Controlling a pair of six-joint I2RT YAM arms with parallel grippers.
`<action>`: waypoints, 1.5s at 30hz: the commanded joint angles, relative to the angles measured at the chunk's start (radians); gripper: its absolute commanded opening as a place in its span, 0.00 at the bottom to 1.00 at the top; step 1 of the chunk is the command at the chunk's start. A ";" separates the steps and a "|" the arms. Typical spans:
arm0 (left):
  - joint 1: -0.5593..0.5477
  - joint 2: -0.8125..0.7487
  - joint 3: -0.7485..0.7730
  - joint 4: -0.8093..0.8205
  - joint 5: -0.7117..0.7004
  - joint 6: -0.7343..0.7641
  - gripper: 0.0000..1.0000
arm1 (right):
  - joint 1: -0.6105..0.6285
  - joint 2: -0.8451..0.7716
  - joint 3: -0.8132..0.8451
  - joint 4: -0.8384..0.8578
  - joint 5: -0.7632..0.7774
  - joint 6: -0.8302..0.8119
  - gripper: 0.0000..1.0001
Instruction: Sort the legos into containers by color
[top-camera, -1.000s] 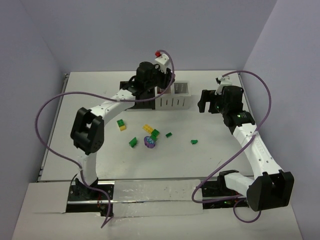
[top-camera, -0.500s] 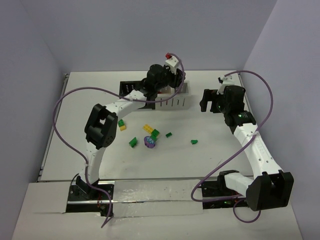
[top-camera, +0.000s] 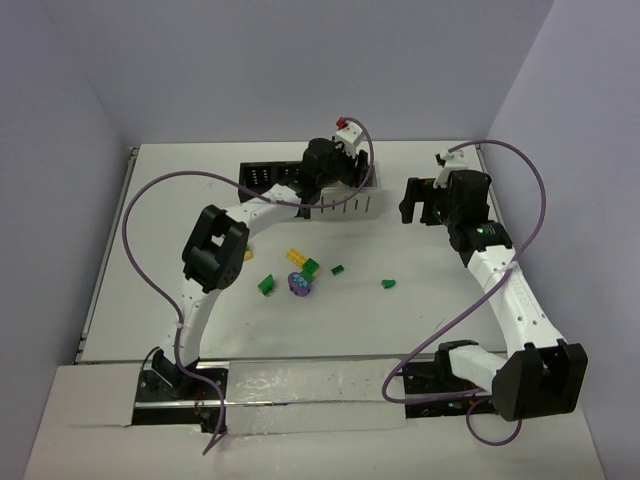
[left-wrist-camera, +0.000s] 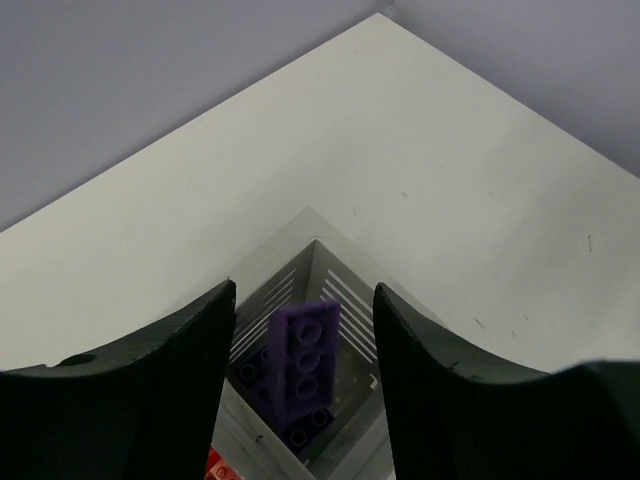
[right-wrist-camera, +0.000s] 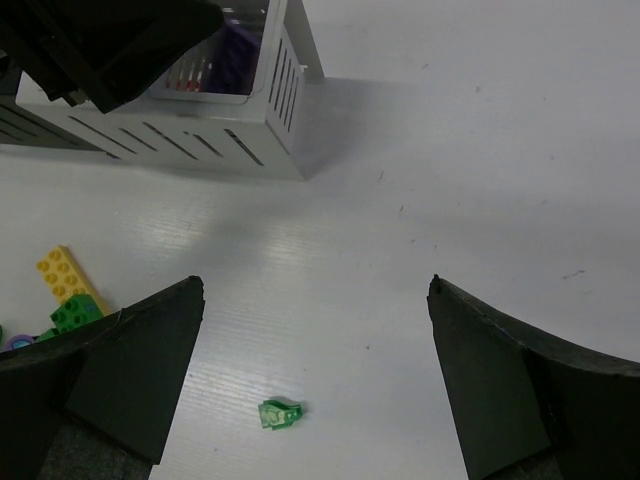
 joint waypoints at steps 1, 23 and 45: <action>-0.007 -0.017 0.083 0.013 -0.010 -0.016 0.68 | -0.006 -0.002 0.048 0.003 -0.009 -0.019 1.00; 0.486 -0.832 -0.325 -0.522 0.734 -0.091 0.70 | 0.520 0.155 0.210 -0.286 -0.378 -0.742 0.98; 0.746 -1.001 -0.693 -0.439 1.045 -0.140 0.69 | 0.727 0.624 0.316 -0.363 -0.417 -1.532 0.81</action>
